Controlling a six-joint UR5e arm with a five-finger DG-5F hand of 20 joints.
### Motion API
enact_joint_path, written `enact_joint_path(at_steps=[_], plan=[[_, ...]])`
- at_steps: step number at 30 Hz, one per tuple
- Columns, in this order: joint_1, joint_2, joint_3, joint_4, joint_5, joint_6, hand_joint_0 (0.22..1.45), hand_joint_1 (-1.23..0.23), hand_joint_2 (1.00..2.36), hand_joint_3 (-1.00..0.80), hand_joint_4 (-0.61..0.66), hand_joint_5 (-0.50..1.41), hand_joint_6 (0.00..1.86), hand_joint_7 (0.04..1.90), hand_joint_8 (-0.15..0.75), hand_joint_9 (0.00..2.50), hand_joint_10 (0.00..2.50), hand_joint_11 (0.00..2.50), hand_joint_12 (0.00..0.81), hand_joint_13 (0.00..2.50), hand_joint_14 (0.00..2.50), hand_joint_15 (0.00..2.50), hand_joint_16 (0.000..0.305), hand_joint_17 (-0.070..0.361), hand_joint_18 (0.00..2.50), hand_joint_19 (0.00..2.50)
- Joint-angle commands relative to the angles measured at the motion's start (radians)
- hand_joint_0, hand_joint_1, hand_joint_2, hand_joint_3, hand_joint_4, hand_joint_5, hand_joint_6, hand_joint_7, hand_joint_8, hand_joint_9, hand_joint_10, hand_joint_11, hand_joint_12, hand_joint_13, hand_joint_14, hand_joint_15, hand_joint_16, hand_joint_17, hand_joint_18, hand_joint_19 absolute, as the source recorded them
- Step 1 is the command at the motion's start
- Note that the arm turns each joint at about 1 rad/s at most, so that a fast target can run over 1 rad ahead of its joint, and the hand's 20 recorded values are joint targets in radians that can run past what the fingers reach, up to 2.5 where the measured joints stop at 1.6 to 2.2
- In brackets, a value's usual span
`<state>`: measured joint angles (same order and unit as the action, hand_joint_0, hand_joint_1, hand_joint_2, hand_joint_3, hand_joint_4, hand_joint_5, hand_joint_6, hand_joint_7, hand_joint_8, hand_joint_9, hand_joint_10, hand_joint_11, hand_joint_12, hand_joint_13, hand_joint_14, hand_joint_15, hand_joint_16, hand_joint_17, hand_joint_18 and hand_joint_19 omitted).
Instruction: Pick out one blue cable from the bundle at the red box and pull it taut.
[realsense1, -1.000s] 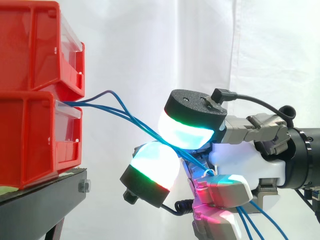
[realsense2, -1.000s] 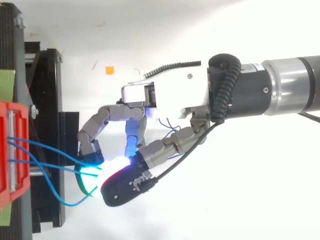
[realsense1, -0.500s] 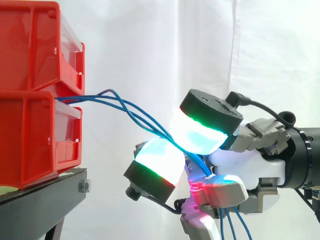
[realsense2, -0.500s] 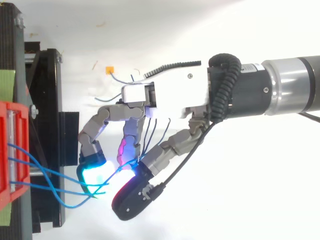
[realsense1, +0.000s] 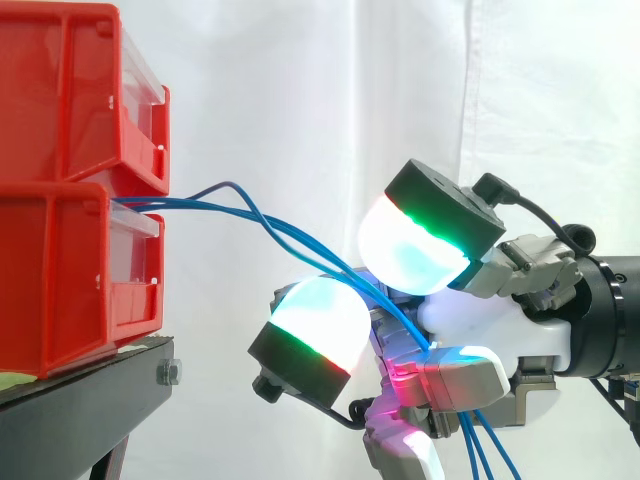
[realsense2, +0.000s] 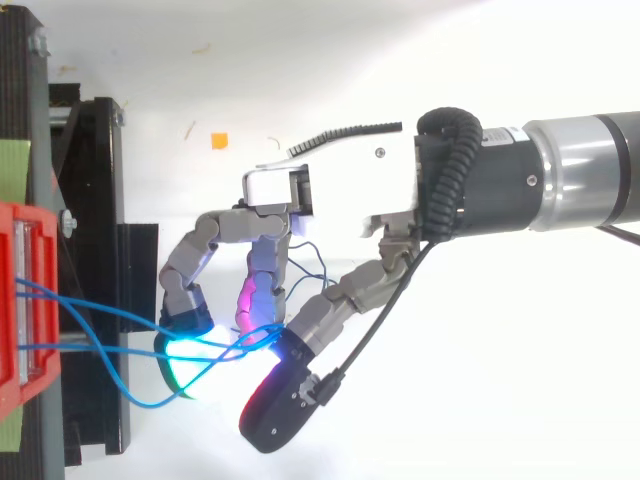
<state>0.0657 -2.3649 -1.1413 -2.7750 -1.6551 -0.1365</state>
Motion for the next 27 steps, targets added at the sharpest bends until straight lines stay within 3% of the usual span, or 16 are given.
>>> enact_joint_path(at_steps=[1, 7, 9, 13, 16, 19, 21, 23, 27], plan=[[0.0, 0.001, 0.0, 0.0, 0.0, 0.0, 0.56, -0.73, 1.0, -0.5, 0.03, -0.09, 0.9, 1.03, 0.302, 1.47, 0.03, 0.96, 0.373, 1.18, 0.02, 0.62, 0.05, 0.113, 1.04, 0.6], [-0.001, 0.001, 0.0, 0.0, -0.003, 0.0, 0.61, -0.75, 1.0, -0.5, 0.03, -0.09, 0.91, 1.04, 0.294, 1.46, 0.03, 0.97, 0.37, 1.17, 0.02, 0.62, 0.049, 0.11, 1.02, 0.61], [0.0, 0.001, 0.0, 0.0, -0.003, 0.002, 0.52, -0.63, 1.0, -0.5, 0.05, -0.1, 0.9, 1.01, 0.311, 1.48, 0.03, 0.96, 0.384, 1.18, 0.02, 0.61, 0.053, 0.119, 1.05, 0.6], [0.0, 0.001, 0.002, 0.0, -0.003, 0.0, 0.47, -0.49, 1.0, -0.5, 0.08, -0.11, 0.88, 0.96, 0.327, 1.47, 0.03, 0.91, 0.414, 1.19, 0.02, 0.6, 0.059, 0.133, 1.08, 0.6], [0.0, 0.001, 0.0, 0.0, -0.003, 0.0, 0.47, -0.38, 1.0, -0.5, 0.08, -0.11, 0.86, 0.92, 0.329, 1.43, 0.03, 0.88, 0.413, 1.18, 0.02, 0.59, 0.06, 0.135, 1.07, 0.61], [0.0, 0.001, 0.0, 0.002, -0.003, 0.0, 0.56, -0.29, 1.0, -0.5, 0.05, -0.11, 0.86, 0.93, 0.303, 1.4, 0.03, 0.89, 0.387, 1.15, 0.02, 0.62, 0.054, 0.121, 1.0, 0.68], [0.0, 0.001, 0.002, 0.002, -0.003, 0.0, 0.6, -0.33, 1.0, -0.5, 0.05, -0.11, 0.85, 0.96, 0.301, 1.4, 0.03, 0.88, 0.383, 1.15, 0.02, 0.63, 0.053, 0.119, 0.98, 0.7], [0.0, 0.001, 0.002, 0.002, -0.003, 0.0, 0.61, -0.42, 1.01, -0.34, 0.06, -0.11, 0.85, 0.97, 0.309, 1.39, 0.03, 0.88, 0.391, 1.15, 0.02, 0.63, 0.054, 0.122, 0.97, 0.72], [-0.001, 0.001, 0.002, 0.0, -0.003, 0.0, 0.61, -0.47, 1.01, -0.22, 0.07, -0.1, 0.84, 0.94, 0.347, 1.43, 0.02, 0.84, 0.434, 1.2, 0.02, 0.6, 0.065, 0.147, 1.07, 0.65]])
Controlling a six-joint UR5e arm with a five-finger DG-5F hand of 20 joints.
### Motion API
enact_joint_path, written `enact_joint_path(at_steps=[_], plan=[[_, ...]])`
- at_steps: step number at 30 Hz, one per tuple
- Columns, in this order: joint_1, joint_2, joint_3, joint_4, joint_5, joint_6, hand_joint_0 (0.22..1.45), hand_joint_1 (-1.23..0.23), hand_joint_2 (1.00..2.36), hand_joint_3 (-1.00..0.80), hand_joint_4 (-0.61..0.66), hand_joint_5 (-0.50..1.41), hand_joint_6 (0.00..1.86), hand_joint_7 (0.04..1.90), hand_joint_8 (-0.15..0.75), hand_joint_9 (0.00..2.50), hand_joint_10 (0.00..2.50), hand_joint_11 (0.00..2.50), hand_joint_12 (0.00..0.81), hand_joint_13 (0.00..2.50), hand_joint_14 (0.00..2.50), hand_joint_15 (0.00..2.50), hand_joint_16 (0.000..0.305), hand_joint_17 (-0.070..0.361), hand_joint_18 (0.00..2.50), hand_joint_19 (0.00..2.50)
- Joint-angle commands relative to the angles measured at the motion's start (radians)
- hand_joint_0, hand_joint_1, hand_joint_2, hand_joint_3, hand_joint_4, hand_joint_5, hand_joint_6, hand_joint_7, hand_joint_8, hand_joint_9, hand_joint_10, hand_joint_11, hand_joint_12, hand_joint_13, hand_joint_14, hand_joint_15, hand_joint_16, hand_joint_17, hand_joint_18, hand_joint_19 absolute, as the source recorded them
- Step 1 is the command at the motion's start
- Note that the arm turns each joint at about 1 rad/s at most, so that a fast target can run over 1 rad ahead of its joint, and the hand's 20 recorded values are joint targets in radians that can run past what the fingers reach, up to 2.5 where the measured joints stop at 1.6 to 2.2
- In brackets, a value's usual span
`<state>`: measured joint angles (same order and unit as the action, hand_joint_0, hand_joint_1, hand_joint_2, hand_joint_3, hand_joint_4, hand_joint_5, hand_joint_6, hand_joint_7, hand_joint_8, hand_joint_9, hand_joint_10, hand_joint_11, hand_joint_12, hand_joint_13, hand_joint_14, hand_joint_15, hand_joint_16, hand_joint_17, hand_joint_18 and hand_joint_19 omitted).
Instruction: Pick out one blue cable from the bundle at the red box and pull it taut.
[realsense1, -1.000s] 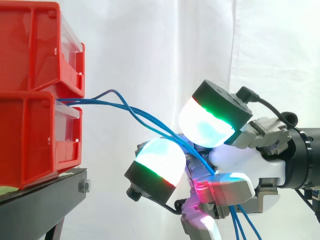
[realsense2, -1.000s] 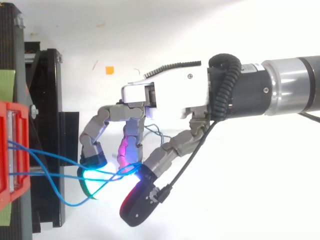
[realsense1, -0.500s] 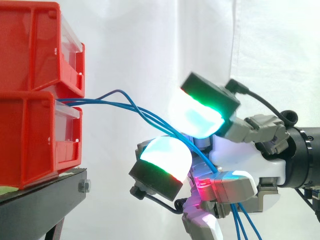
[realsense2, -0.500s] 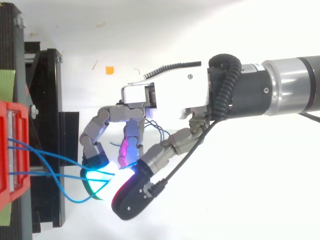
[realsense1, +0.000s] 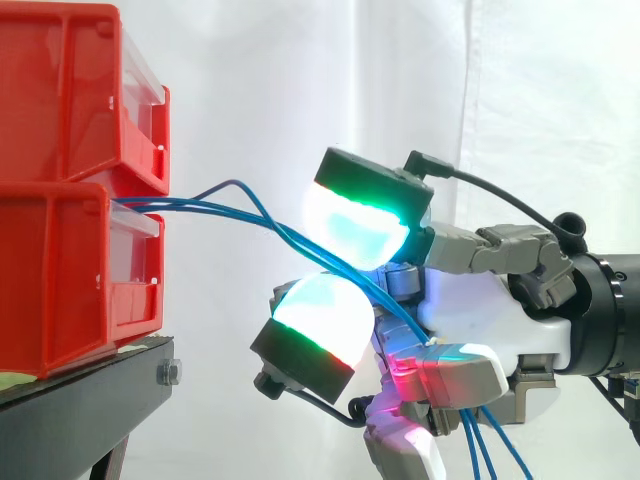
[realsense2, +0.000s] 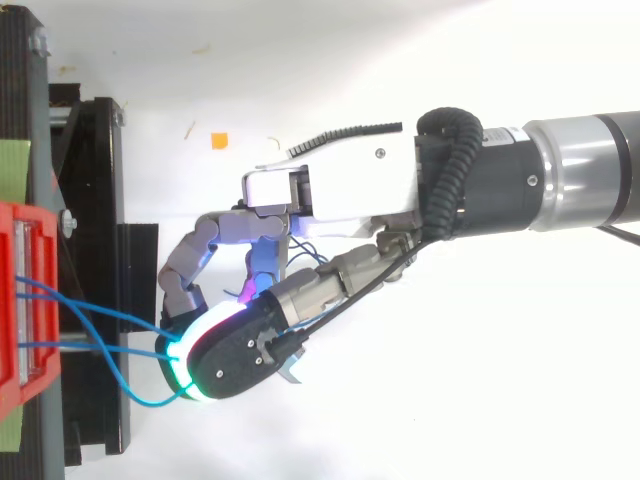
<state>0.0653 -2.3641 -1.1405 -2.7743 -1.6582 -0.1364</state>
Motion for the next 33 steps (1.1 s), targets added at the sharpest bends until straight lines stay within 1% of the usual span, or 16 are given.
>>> enact_joint_path(at_steps=[1, 4, 9, 15, 16, 17, 20, 23, 25, 27, 28, 30, 33], plan=[[0.001, -0.001, -0.001, -0.001, 0.0, 0.0, 0.6, -0.48, 1.01, -0.2, 0.07, -0.1, 0.84, 0.93, 0.357, 1.44, 0.03, 0.85, 0.443, 1.2, 0.02, 0.59, 0.067, 0.151, 1.09, 0.64], [0.001, -0.001, -0.001, -0.001, 0.002, 0.0, 0.6, -0.55, 1.0, -0.15, 0.1, -0.1, 0.84, 0.96, 0.37, 1.44, 0.02, 0.84, 0.454, 1.22, 0.02, 0.58, 0.071, 0.16, 1.13, 0.62], [0.001, -0.001, -0.001, -0.001, 0.002, -0.005, 0.59, -0.66, 1.0, -0.09, 0.1, -0.12, 0.88, 0.93, 0.373, 1.42, 0.02, 0.88, 0.469, 1.23, 0.02, 0.58, 0.073, 0.165, 1.16, 0.59], [0.001, -0.001, -0.001, -0.001, 0.003, -0.005, 0.6, -0.71, 1.01, -0.08, 0.1, -0.13, 0.9, 0.92, 0.366, 1.39, 0.02, 0.92, 0.448, 1.2, 0.02, 0.6, 0.07, 0.158, 1.13, 0.6], [0.001, -0.001, -0.001, -0.001, 0.003, -0.005, 0.62, -0.74, 1.01, -0.09, 0.08, -0.14, 0.91, 0.92, 0.345, 1.37, 0.02, 0.95, 0.434, 1.18, 0.02, 0.6, 0.065, 0.147, 1.09, 0.61], [0.001, -0.001, -0.001, -0.001, 0.003, -0.005, 0.62, -0.75, 1.01, -0.1, 0.06, -0.14, 0.91, 0.94, 0.336, 1.37, 0.02, 0.95, 0.427, 1.18, 0.02, 0.61, 0.064, 0.145, 1.08, 0.61], [0.001, -0.001, -0.001, -0.001, 0.003, -0.008, 0.66, -0.79, 1.02, -0.15, 0.0, -0.15, 0.92, 1.02, 0.311, 1.34, 0.02, 0.99, 0.391, 1.13, 0.02, 0.62, 0.056, 0.126, 1.0, 0.63], [0.001, -0.001, -0.001, -0.001, 0.003, -0.008, 0.7, -0.82, 1.02, -0.22, -0.05, -0.15, 0.93, 1.02, 0.305, 1.37, 0.03, 1.01, 0.379, 1.11, 0.02, 0.62, 0.053, 0.12, 0.98, 0.61], [0.001, -0.001, 0.001, -0.001, 0.003, -0.008, 0.74, -0.85, 1.01, -0.33, -0.09, -0.14, 0.94, 1.04, 0.307, 1.39, 0.03, 1.01, 0.373, 1.11, 0.02, 0.6, 0.052, 0.116, 0.97, 0.58], [0.001, 0.0, -0.001, -0.001, 0.003, -0.008, 0.76, -0.85, 1.01, -0.41, -0.11, -0.14, 0.94, 1.05, 0.309, 1.4, 0.03, 1.01, 0.369, 1.11, 0.02, 0.6, 0.052, 0.116, 0.97, 0.58], [-0.001, -0.001, -0.001, -0.001, 0.003, -0.008, 0.77, -0.85, 1.0, -0.47, -0.14, -0.14, 0.94, 1.09, 0.303, 1.42, 0.03, 1.01, 0.366, 1.12, 0.02, 0.6, 0.051, 0.115, 0.97, 0.57], [0.001, 0.0, -0.001, -0.001, 0.003, -0.008, 0.78, -0.86, 1.0, -0.5, -0.16, -0.13, 0.94, 1.1, 0.299, 1.44, 0.03, 1.02, 0.362, 1.13, 0.02, 0.6, 0.05, 0.112, 0.97, 0.57], [0.001, -0.001, -0.001, -0.001, 0.003, -0.008, 0.78, -0.87, 1.0, -0.5, -0.19, -0.13, 0.95, 1.12, 0.303, 1.46, 0.03, 1.02, 0.359, 1.14, 0.02, 0.6, 0.049, 0.111, 0.98, 0.56]])
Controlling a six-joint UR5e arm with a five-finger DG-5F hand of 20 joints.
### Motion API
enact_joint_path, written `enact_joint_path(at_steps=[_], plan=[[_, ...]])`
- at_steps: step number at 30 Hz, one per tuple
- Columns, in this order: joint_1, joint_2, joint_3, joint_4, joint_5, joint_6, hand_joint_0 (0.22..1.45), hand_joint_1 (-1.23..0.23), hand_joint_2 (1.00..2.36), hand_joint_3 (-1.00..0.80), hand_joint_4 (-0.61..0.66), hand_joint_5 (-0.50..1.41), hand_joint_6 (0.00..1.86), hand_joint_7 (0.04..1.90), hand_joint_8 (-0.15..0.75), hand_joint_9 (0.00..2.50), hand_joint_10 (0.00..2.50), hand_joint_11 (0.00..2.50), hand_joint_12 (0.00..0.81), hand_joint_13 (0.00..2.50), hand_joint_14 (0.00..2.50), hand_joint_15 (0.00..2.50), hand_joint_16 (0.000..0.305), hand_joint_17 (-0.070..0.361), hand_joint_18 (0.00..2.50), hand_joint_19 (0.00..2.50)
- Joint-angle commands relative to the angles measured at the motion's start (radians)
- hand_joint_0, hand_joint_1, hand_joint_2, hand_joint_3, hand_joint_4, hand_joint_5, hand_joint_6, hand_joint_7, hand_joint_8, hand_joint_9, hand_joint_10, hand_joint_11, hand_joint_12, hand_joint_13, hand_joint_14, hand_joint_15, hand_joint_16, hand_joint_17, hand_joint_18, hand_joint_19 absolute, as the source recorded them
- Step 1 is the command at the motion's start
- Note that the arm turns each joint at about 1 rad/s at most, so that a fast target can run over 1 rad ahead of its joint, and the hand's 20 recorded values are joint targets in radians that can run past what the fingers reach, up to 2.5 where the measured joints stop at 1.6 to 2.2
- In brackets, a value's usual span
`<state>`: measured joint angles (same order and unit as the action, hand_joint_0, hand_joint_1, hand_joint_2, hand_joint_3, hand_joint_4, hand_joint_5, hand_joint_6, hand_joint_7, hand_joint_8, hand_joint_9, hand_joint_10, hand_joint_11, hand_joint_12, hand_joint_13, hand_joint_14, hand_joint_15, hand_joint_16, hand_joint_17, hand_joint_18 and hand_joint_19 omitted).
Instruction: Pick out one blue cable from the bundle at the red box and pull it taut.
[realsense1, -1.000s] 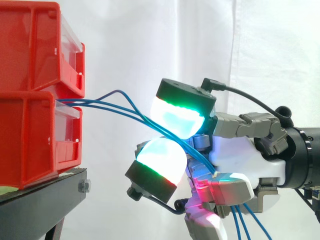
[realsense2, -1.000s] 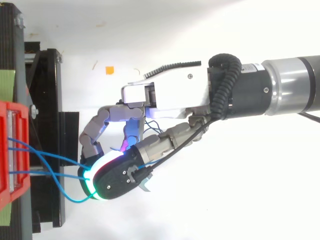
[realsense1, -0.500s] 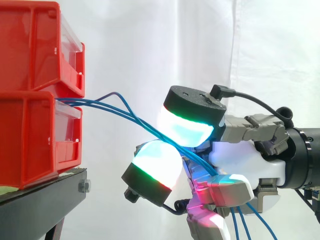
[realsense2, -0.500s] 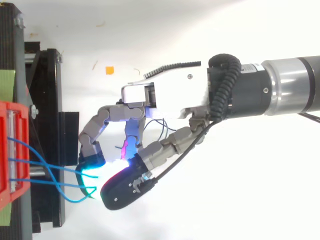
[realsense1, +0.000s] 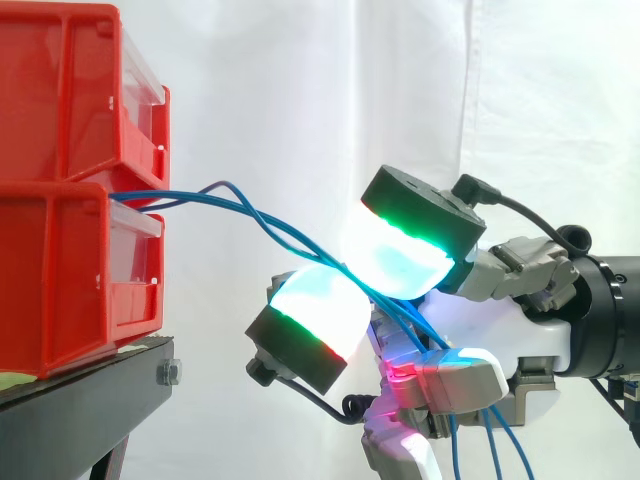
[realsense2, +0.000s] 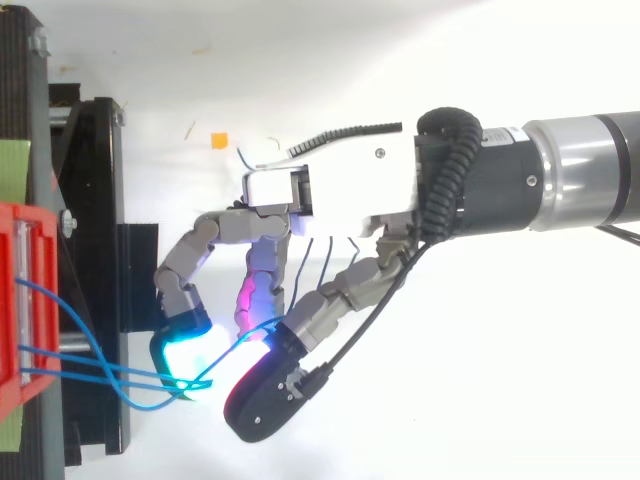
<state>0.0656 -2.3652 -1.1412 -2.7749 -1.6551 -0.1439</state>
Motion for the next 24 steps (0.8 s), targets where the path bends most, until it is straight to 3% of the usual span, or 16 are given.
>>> enact_joint_path(at_steps=[1, 24], plan=[[0.0, 0.0, 0.0, 0.0, 0.0, 0.0, 0.78, -0.87, 1.0, -0.5, -0.19, -0.12, 0.94, 1.16, 0.301, 1.48, 0.03, 1.04, 0.356, 1.15, 0.02, 0.6, 0.049, 0.11, 0.98, 0.56], [0.0, 0.0, 0.0, 0.0, -0.005, 0.001, 0.6, -0.97, 1.0, -0.5, -0.13, -0.07, 0.91, 1.16, 0.273, 1.6, 0.03, 1.07, 0.345, 1.23, 0.03, 0.64, 0.046, 0.104, 1.02, 0.57]])
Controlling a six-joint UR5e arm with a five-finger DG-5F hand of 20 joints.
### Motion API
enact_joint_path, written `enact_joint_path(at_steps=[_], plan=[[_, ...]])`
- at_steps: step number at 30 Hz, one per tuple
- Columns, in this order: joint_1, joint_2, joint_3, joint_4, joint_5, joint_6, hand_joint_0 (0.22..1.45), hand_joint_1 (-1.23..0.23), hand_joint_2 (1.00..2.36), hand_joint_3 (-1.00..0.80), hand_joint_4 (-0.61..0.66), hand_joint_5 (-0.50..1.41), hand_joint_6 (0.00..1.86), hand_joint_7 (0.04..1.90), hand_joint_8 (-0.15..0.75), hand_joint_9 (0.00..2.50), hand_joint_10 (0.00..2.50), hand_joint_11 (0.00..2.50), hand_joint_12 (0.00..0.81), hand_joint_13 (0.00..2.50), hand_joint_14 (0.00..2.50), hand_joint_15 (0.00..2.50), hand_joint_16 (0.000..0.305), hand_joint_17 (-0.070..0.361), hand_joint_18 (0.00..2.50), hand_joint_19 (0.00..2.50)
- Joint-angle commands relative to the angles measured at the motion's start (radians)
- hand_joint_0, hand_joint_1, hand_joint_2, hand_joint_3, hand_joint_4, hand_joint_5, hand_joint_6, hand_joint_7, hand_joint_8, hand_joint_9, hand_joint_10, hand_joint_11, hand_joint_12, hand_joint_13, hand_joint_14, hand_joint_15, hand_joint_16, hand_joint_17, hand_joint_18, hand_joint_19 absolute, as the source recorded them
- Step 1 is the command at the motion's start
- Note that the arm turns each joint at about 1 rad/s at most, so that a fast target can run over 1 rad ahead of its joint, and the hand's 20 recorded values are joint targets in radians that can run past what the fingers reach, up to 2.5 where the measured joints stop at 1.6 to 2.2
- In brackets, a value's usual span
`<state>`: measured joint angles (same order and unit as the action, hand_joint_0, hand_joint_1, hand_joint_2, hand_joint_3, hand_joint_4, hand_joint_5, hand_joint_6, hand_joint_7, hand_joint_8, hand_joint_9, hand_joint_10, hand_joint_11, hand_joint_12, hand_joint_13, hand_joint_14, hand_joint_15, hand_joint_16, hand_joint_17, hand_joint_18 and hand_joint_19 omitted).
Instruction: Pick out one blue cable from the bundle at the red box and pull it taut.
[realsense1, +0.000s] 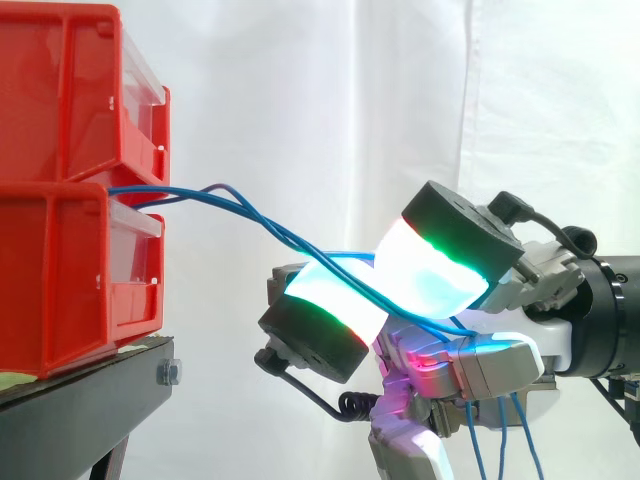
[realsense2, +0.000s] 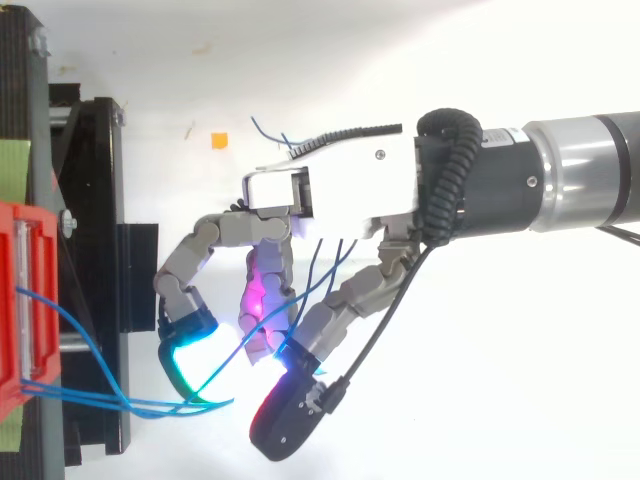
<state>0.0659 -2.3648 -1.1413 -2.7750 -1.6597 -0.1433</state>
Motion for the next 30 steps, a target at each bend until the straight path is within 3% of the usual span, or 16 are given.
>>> enact_joint_path(at_steps=[1, 8, 17, 23, 30], plan=[[-0.001, 0.001, 0.0, 0.0, 0.0, 0.001, 0.59, -0.98, 1.0, -0.5, -0.12, -0.07, 0.91, 1.15, 0.271, 1.6, 0.03, 1.07, 0.347, 1.23, 0.02, 0.65, 0.046, 0.104, 1.02, 0.57], [0.0, -0.001, 0.0, 0.0, -0.002, 0.001, 0.67, -1.01, 1.0, -0.5, -0.18, -0.08, 0.91, 1.21, 0.264, 1.59, 0.03, 1.11, 0.346, 1.22, 0.02, 0.66, 0.046, 0.103, 1.01, 0.56], [0.0, 0.001, 0.002, -0.003, -0.002, 0.001, 0.78, -0.94, 1.0, -0.5, -0.22, -0.12, 0.95, 1.25, 0.243, 1.45, 0.03, 1.09, 0.341, 1.16, 0.02, 0.63, 0.044, 0.1, 0.99, 0.52], [-0.005, 0.001, 0.014, -0.012, -0.006, 0.001, 0.78, -0.93, 1.0, -0.5, -0.21, -0.15, 0.96, 1.15, 0.23, 1.36, 0.02, 1.05, 0.339, 1.09, 0.02, 0.6, 0.043, 0.097, 0.95, 0.5], [-0.009, 0.001, 0.044, -0.089, -0.037, -0.002, 0.75, -0.95, 1.0, -0.5, -0.11, -0.16, 0.96, 0.96, 0.221, 1.31, 0.02, 1.05, 0.341, 1.06, 0.02, 0.59, 0.043, 0.096, 0.93, 0.49]])
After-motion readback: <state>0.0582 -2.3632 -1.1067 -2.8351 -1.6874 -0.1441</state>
